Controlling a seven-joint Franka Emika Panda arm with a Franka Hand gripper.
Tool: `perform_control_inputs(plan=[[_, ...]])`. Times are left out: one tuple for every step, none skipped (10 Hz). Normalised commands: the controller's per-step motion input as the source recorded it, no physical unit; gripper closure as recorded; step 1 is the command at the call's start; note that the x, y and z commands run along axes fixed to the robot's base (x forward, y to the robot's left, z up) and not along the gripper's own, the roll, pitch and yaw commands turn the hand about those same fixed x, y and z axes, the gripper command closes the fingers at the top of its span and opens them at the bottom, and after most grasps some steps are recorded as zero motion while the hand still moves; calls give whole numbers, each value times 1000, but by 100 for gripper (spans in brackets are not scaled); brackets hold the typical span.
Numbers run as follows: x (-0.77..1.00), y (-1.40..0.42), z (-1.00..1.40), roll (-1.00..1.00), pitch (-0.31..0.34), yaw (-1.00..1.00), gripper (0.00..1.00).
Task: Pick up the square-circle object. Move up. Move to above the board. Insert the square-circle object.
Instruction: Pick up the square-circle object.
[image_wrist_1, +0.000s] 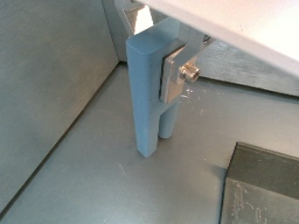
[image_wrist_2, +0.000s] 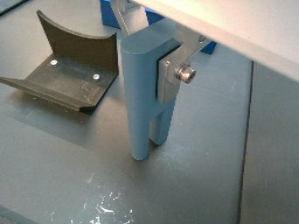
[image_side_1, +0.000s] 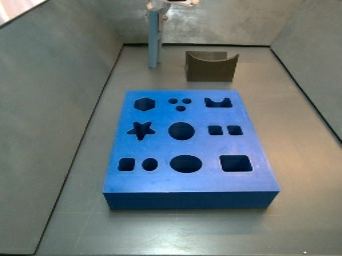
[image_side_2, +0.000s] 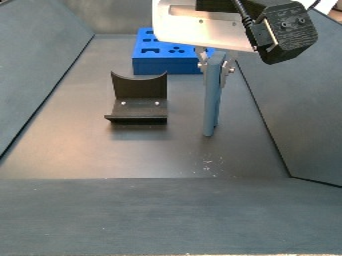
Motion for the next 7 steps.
perform_control_inputs(plan=[[0,0,0,0,0,0,100],[0,0,0,0,0,0,100],[0,0,0,0,0,0,100],[0,0,0,0,0,0,100],[0,0,0,0,0,0,100],[0,0,0,0,0,0,100],[0,0,0,0,0,0,100]])
